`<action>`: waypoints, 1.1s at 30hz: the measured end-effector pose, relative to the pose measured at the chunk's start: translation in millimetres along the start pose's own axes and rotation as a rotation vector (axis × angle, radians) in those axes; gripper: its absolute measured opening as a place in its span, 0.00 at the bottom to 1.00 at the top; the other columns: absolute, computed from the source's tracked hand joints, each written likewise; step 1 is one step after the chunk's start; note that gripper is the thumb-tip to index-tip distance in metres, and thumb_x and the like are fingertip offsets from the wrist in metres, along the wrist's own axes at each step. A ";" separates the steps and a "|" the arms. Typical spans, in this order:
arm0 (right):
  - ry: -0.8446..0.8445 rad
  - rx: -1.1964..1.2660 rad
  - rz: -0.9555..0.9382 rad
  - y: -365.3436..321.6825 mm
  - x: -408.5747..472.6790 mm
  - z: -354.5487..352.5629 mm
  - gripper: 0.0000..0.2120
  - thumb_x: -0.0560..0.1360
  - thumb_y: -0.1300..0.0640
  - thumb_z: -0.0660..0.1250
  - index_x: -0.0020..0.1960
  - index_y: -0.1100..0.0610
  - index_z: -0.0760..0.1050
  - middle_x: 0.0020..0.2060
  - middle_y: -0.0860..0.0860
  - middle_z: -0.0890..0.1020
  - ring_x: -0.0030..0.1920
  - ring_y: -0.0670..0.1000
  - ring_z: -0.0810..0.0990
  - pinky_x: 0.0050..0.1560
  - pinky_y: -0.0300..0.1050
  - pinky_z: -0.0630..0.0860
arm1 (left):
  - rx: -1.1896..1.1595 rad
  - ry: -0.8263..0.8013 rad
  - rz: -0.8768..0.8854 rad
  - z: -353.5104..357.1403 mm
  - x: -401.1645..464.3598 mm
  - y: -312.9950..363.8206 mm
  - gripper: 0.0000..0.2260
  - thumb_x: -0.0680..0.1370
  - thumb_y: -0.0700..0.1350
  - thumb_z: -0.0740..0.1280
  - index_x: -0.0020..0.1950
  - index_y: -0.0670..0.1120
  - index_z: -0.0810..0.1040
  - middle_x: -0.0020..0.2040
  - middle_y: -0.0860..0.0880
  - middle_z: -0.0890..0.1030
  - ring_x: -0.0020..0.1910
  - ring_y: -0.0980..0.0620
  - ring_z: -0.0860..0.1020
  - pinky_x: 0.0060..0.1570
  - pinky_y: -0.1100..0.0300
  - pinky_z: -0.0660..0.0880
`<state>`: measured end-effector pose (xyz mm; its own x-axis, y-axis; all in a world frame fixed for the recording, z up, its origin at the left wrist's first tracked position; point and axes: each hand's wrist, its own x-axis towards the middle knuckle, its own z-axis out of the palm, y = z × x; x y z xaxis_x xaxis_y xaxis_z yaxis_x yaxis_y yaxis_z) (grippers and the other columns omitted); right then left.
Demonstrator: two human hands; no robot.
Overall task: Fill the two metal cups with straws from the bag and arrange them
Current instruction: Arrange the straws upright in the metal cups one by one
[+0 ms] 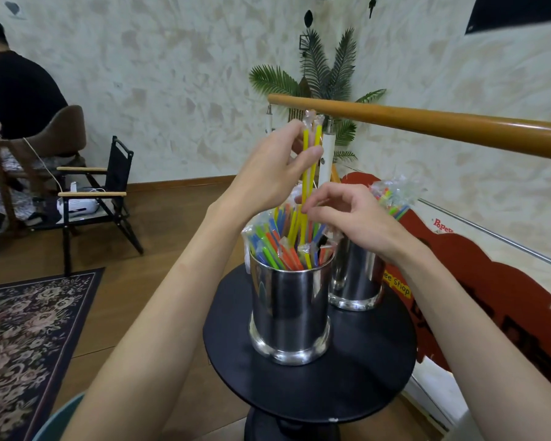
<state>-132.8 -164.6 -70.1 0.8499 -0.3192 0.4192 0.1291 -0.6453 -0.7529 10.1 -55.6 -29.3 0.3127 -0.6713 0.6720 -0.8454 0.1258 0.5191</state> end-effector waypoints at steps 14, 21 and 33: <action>0.202 -0.182 -0.317 -9.5 6.5 0.5 0.21 0.76 0.73 0.66 0.58 0.49 0.81 0.50 0.40 0.84 0.51 0.40 0.83 0.52 0.34 0.77 | 0.288 -0.086 -0.064 -21.1 -23.1 -10.7 0.10 0.84 0.49 0.60 0.55 0.46 0.80 0.45 0.52 0.82 0.46 0.50 0.80 0.49 0.48 0.77; 0.309 -0.201 -0.361 -10.1 12.3 3.2 0.13 0.72 0.65 0.76 0.55 0.56 0.85 0.40 0.41 0.80 0.39 0.42 0.77 0.43 0.35 0.73 | 0.475 -0.299 -0.064 -12.6 -32.8 -20.3 0.04 0.81 0.49 0.66 0.53 0.53 0.80 0.46 0.57 0.79 0.45 0.52 0.77 0.48 0.50 0.76; 0.409 -0.129 -0.422 -45.1 3.2 -4.0 0.11 0.79 0.54 0.72 0.43 0.38 0.78 0.38 0.56 0.70 0.39 0.47 0.75 0.40 0.36 0.69 | 0.413 -0.312 -0.069 -12.5 -34.3 -27.0 0.08 0.83 0.42 0.63 0.57 0.50 0.81 0.52 0.53 0.82 0.51 0.54 0.77 0.52 0.56 0.75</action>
<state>-137.9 -139.4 -32.7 0.4698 -0.2414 0.8491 0.3281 -0.8452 -0.4218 27.7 -26.8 -59.8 0.2831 -0.8616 0.4213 -0.9474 -0.1829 0.2625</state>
